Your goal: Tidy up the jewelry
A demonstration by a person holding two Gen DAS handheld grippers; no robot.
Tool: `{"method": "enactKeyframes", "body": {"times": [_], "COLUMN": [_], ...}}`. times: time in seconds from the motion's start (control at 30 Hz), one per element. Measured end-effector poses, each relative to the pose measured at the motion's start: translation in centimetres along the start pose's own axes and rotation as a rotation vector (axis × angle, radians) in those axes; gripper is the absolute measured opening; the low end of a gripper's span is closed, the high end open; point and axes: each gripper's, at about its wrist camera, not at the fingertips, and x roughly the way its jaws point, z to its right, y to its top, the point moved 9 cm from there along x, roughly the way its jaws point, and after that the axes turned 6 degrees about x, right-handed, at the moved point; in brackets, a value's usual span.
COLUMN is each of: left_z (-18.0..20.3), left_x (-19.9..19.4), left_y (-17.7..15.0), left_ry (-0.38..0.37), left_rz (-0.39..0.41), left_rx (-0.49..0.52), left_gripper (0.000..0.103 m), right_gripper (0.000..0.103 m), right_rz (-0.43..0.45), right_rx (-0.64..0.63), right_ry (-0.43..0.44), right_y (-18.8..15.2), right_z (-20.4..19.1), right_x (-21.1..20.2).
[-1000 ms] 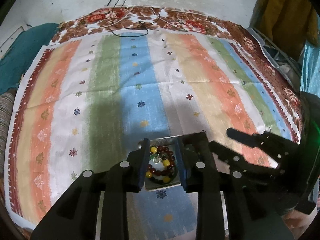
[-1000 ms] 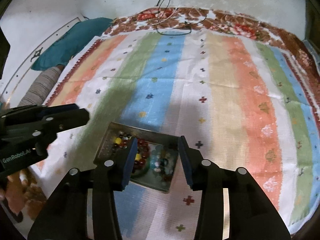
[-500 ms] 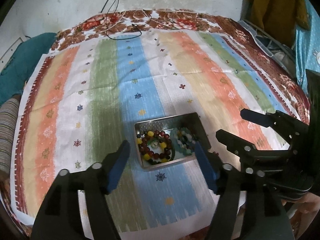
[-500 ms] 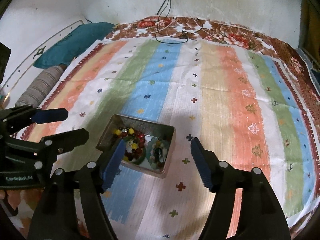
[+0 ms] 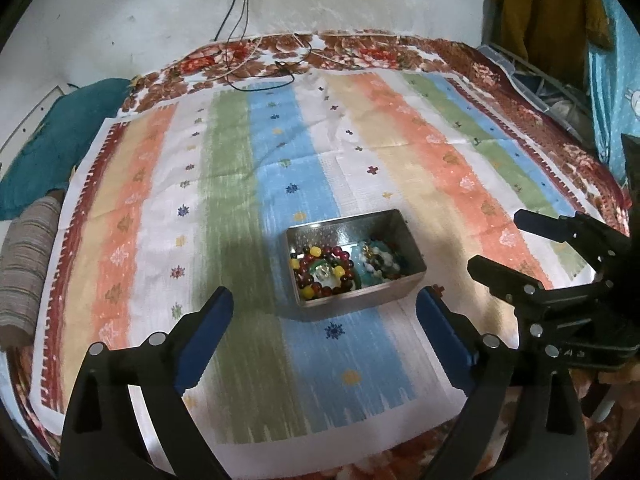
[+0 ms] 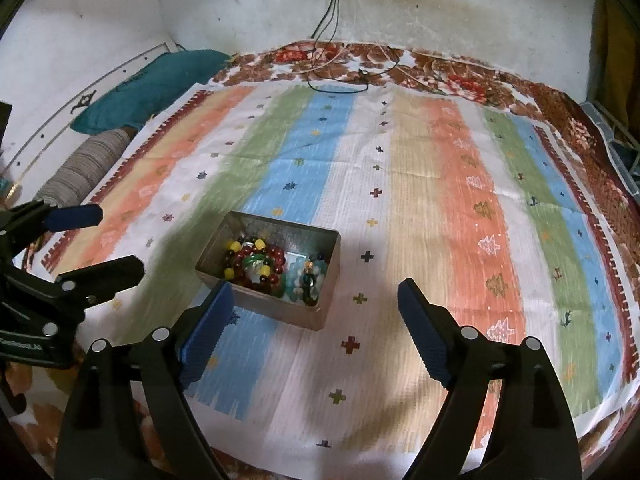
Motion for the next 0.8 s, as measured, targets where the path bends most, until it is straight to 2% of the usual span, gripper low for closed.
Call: {"method": "enactKeyframes", "body": {"times": [0.23, 0.47, 0.8], "left_z": [0.2, 0.9, 0.9], "left_x": [-1.0, -1.4, -2.3], "left_y": [-1.4, -2.1, -2.3], "left_ry": [-0.013, 0.015, 0.054], "left_rz": [0.014, 0.025, 0.052], "left_rx": [-0.019, 0.0, 0.007], "left_gripper": [0.097, 0.097, 0.097], "right_gripper": [0.093, 0.094, 0.095], "right_rz": [0.039, 0.048, 0.082], "right_rx": [0.007, -0.019, -0.015], "right_ry": [0.004, 0.026, 0.055], "right_y": [-1.1, -2.4, -2.4], "right_z": [0.6, 0.4, 0.0], "right_x": [-1.8, -2.9, -4.1]}}
